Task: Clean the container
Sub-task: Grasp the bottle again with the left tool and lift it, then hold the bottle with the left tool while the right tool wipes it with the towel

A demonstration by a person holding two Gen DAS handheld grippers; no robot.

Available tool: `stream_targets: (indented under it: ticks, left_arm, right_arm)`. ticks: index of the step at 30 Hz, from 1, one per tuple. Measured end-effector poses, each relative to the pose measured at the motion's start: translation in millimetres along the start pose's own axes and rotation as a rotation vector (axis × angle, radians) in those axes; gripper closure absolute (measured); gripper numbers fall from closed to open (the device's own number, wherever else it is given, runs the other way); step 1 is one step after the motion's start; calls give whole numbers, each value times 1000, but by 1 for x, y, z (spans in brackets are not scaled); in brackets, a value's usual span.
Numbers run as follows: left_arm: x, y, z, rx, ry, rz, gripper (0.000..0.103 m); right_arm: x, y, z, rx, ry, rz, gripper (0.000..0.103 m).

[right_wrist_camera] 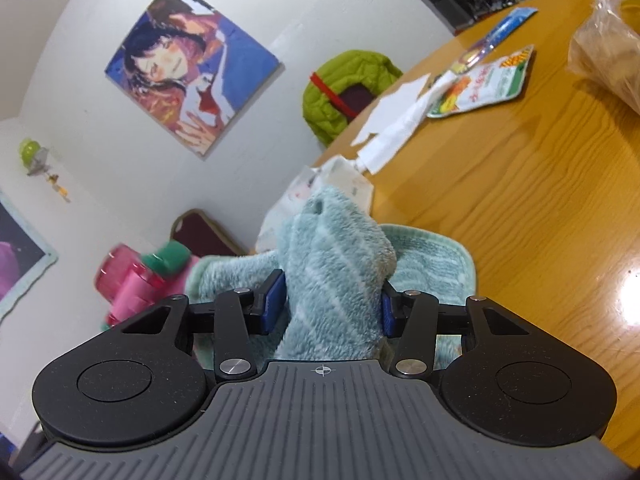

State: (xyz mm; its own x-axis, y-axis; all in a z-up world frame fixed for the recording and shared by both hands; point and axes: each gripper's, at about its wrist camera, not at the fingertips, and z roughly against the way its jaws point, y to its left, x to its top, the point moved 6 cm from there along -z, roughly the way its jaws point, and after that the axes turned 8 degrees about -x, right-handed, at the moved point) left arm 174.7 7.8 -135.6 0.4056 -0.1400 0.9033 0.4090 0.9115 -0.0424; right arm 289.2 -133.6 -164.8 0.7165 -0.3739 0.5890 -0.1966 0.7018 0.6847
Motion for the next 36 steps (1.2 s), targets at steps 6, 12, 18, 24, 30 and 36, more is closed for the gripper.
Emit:
stream_targets:
  ticks: [6,12,18,24,30,36]
  left_arm:
    - [-5,4,2,-22,-37,-4,38]
    - [-6,7,3,-37,-45,4,39]
    - [-6,5,3,-29,-54,-1,39]
    - [-7,1,6,-24,-61,-8,39]
    - [-7,1,6,-24,-63,-6,39]
    - [-7,0,6,-17,-63,-13,39]
  right_arm:
    - [-3,-4,-2,0,15,-16,52]
    - [-1,-4,8,97,1,-74,52]
    - [-1,-11,10,186,17,-180,51]
    - [-16,-27,-15,21,136,-198,55]
    - [-6,-16,0,161,53,-222,56]
    - [-13,-20,-14,82,95,-221,56]
